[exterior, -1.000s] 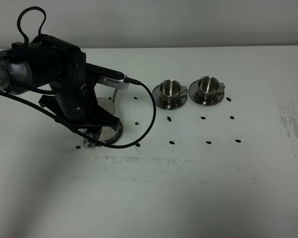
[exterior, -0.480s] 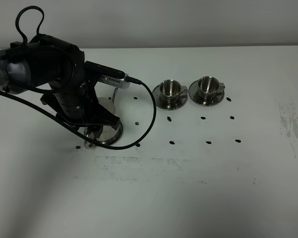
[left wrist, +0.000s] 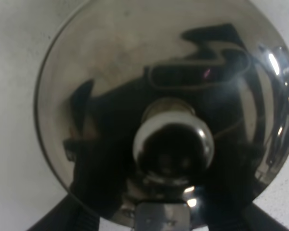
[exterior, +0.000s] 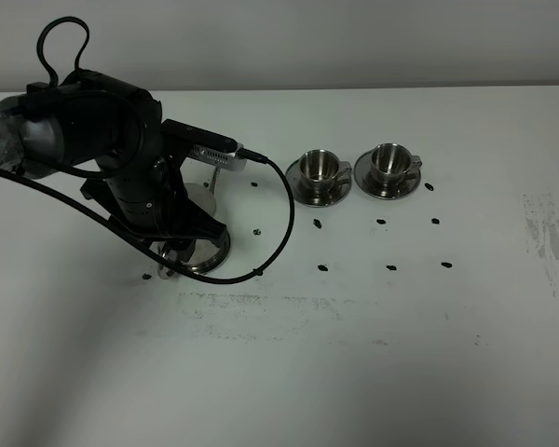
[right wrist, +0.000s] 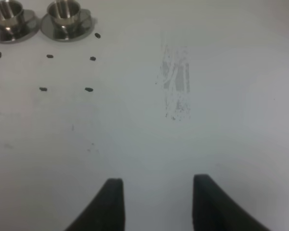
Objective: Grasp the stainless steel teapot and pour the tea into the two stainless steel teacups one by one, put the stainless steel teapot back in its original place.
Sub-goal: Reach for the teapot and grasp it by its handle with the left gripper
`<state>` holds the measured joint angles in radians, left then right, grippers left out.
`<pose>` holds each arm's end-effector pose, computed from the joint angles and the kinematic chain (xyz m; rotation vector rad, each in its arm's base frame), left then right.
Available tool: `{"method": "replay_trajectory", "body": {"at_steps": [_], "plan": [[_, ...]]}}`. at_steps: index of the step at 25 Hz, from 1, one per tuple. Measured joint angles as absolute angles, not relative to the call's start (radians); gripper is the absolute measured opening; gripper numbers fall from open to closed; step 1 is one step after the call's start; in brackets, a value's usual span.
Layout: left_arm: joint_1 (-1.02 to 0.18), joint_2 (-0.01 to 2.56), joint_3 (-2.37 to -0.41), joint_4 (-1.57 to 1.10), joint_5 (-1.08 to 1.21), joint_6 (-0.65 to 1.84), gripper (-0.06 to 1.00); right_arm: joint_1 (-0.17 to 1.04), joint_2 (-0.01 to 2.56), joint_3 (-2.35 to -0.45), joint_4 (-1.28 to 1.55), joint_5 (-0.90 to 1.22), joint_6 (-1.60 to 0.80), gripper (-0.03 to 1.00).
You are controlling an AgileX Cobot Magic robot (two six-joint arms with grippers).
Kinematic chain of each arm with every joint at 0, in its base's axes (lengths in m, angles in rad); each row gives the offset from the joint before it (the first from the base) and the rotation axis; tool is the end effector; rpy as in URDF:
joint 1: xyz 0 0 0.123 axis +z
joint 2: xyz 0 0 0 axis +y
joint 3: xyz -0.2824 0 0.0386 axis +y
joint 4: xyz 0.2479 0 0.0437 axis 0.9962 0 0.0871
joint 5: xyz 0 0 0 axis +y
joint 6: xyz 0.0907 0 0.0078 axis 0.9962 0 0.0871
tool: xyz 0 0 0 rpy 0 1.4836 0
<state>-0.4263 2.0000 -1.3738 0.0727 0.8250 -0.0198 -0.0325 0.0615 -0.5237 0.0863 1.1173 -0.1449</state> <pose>0.3642 -0.1600 0.1649 0.6535 2.8532 0.0164 -0.0003 0.0071 0.2797 -0.1250 2.1317 0.0009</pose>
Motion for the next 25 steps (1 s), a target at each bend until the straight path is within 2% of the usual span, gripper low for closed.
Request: {"method": "replay_trajectory", "body": {"at_steps": [3,6,25], "plan": [[-0.426,2.0,-1.374,0.069,0.829,-0.02,0.39,-0.033,0.061,-0.524,0.086,1.117,-0.145,0.33],[-0.426,2.0,-1.374,0.069,0.84,-0.019,0.17,-0.033,0.061,-0.524,0.086,1.117,-0.145,0.33],[-0.429,1.949,-1.374,0.086,0.864,0.047,0.18,-0.033,0.061,-0.524,0.086,1.117,-0.145,0.33]]}}
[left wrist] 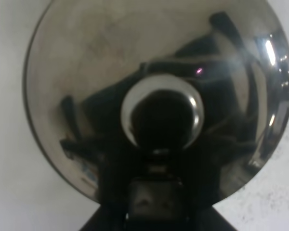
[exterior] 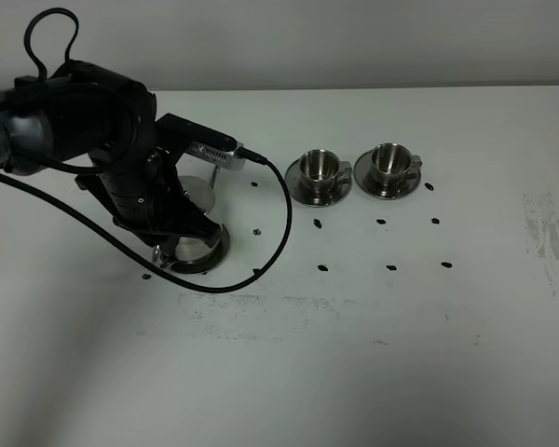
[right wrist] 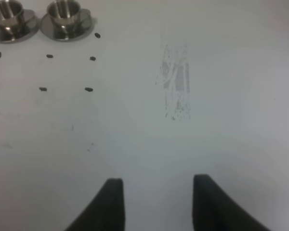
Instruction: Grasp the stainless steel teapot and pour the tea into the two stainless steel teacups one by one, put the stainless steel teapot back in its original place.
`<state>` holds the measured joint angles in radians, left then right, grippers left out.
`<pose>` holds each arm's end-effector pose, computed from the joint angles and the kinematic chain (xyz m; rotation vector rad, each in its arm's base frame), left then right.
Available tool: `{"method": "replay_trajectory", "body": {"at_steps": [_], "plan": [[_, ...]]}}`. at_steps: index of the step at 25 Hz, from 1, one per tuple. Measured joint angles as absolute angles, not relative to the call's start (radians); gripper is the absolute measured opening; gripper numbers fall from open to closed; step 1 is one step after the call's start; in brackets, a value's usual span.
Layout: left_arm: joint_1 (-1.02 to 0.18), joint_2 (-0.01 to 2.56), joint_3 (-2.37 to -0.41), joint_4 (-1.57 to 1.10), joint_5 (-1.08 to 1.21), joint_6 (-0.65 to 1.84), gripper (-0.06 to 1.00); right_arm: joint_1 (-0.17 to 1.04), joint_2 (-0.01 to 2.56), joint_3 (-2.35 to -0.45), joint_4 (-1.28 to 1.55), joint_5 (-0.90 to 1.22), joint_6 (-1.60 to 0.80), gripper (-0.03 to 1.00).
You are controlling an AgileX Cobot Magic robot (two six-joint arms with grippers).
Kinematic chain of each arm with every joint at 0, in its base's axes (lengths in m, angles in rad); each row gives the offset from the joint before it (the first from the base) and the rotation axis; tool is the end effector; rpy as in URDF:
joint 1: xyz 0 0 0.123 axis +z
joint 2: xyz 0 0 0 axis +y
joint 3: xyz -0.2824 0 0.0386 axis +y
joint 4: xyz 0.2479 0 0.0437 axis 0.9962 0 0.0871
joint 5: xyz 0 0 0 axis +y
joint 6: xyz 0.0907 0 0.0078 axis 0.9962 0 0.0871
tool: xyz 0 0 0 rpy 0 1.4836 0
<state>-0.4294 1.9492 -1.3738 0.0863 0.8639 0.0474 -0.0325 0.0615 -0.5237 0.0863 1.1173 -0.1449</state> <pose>0.3586 -0.1576 0.1843 0.7569 2.8131 0.0420 -0.0003 0.0071 0.2797 -0.1250 2.1317 0.0009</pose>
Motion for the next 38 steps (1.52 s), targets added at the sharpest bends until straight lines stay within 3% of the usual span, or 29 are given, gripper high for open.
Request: {"method": "replay_trajectory", "body": {"at_steps": [10,27,38], "plan": [[-0.429,1.932,-1.423,0.089,0.909,0.168,0.18,-0.033,0.061,-0.524,0.086,1.117,-0.145,0.33],[-0.508,2.334,-2.245,0.074,1.19,0.445,0.18,-0.033,0.061,-0.524,0.086,1.117,-0.145,0.33],[-0.554,2.371,-2.329,0.203,1.161,0.715,0.18,-0.033,0.061,-0.524,0.086,1.117,-0.145,0.33]]}}
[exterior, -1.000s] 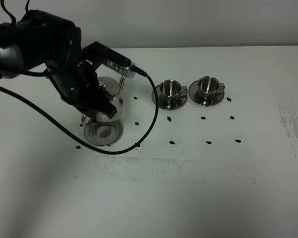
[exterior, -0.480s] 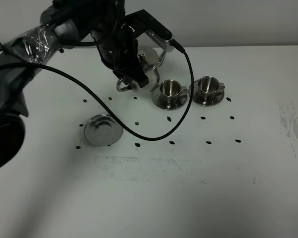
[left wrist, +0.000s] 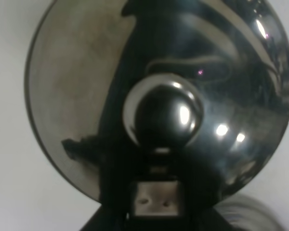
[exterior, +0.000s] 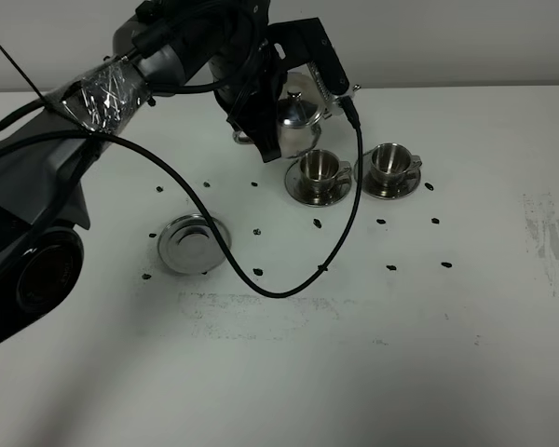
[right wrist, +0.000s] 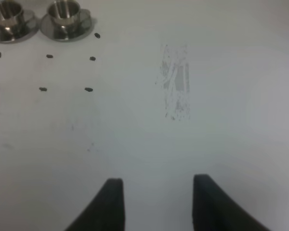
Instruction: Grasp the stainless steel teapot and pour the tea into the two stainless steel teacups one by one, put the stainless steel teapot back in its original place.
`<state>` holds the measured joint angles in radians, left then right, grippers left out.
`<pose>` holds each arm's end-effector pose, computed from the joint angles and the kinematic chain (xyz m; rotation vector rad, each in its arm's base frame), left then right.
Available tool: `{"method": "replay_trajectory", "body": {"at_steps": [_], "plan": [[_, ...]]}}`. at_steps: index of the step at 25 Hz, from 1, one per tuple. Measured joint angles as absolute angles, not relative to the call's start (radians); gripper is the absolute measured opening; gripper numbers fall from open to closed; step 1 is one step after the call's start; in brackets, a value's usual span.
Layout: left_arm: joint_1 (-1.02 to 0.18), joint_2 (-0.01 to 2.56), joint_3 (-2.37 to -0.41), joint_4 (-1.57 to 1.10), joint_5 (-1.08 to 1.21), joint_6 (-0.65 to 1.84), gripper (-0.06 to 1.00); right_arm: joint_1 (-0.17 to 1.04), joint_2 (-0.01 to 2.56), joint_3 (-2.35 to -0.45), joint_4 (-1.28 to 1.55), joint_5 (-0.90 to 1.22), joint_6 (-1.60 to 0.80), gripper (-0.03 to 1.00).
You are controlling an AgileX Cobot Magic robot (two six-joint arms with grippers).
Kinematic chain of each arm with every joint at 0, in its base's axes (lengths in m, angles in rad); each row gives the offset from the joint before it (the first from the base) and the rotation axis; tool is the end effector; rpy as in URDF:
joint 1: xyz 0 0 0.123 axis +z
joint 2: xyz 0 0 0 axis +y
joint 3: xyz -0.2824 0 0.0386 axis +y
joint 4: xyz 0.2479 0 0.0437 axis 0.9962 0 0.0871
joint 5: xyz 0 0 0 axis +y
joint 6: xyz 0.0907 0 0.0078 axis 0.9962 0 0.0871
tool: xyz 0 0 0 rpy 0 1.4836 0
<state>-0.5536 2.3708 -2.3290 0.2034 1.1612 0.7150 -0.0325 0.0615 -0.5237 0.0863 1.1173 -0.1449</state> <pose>0.4502 -0.2584 0.2453 1.6333 2.1340 0.3260 -0.0003 0.0071 0.2797 -0.1250 2.1317 0.0009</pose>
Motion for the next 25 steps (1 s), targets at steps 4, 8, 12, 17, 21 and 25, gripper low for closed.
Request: {"method": "replay_trajectory", "body": {"at_steps": [4,8,12,17,21,25], "plan": [[-0.554,2.374,-2.329,0.251,1.101,0.798,0.18,-0.033,0.061,-0.524,0.086,1.117,-0.145,0.33],[-0.554,2.398,-2.329,0.256,1.053,0.877,0.18,-0.033,0.061,-0.524,0.086,1.117,-0.145,0.33],[-0.554,2.422,-2.329,0.268,1.0,0.916,0.18,-0.033,0.061,-0.524,0.086,1.117,-0.145,0.33],[-0.554,2.433,-2.329,0.307,0.936,0.922,0.18,-0.033,0.061,-0.524,0.086,1.117,-0.145,0.33],[-0.557,2.433,-2.329,0.341,0.912,0.984,0.18,-0.033,0.061,-0.524,0.086,1.117,-0.145,0.33],[-0.561,2.437,-2.329,0.348,0.907,1.092,0.18,-0.033,0.061,-0.524,0.086,1.117,-0.145,0.33]]}}
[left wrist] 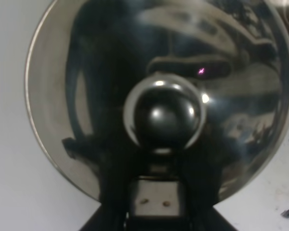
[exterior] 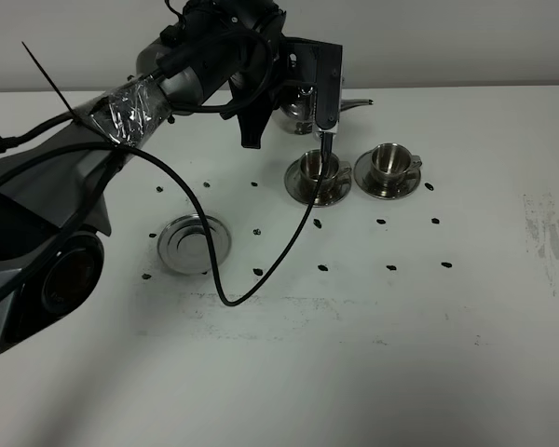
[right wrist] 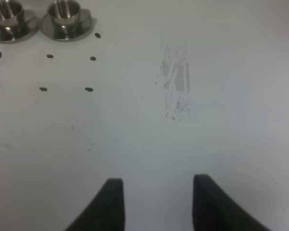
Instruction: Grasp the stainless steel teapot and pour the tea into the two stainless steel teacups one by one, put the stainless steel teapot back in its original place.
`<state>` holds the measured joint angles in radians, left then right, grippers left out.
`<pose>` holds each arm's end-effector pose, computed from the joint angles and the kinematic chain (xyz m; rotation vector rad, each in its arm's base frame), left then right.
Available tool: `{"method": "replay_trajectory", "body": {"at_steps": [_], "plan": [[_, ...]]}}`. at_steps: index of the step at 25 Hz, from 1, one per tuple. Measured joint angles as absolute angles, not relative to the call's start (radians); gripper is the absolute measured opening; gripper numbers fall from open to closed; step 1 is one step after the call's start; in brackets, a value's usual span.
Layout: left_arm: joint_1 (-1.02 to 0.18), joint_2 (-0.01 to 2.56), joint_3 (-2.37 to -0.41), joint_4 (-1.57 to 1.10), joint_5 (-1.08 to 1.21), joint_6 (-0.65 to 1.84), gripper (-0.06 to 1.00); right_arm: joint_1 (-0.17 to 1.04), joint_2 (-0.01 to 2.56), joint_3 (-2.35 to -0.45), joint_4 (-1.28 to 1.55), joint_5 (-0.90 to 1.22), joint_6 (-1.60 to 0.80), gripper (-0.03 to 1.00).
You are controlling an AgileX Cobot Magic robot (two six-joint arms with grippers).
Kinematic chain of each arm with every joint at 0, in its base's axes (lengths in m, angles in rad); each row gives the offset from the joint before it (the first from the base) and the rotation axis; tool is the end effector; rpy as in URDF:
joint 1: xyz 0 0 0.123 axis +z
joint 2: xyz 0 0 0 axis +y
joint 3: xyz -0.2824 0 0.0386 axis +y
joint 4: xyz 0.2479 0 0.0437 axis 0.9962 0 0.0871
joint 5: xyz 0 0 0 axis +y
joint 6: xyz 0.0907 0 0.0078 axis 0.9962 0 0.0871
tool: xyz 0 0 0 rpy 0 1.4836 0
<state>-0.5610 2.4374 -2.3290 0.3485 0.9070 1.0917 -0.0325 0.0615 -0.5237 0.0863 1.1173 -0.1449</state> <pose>0.4753 -0.2697 0.2244 1.9712 1.6013 0.6487 -0.0003 0.0071 0.2797 -0.1250 2.1317 0.0009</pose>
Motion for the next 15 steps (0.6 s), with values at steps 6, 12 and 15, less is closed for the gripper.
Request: {"method": "replay_trajectory", "body": {"at_steps": [6,12,15], "plan": [[-0.569,2.459,-2.329,0.388,0.839,1.108,0.18,-0.033,0.061,-0.524,0.086,1.117,-0.145,0.33],[-0.574,2.481,-2.329,0.422,0.795,1.116,0.18,-0.033,0.061,-0.524,0.086,1.117,-0.145,0.33],[-0.581,2.491,-2.329,0.436,0.779,1.131,0.18,-0.033,0.061,-0.524,0.086,1.117,-0.145,0.33]]}}
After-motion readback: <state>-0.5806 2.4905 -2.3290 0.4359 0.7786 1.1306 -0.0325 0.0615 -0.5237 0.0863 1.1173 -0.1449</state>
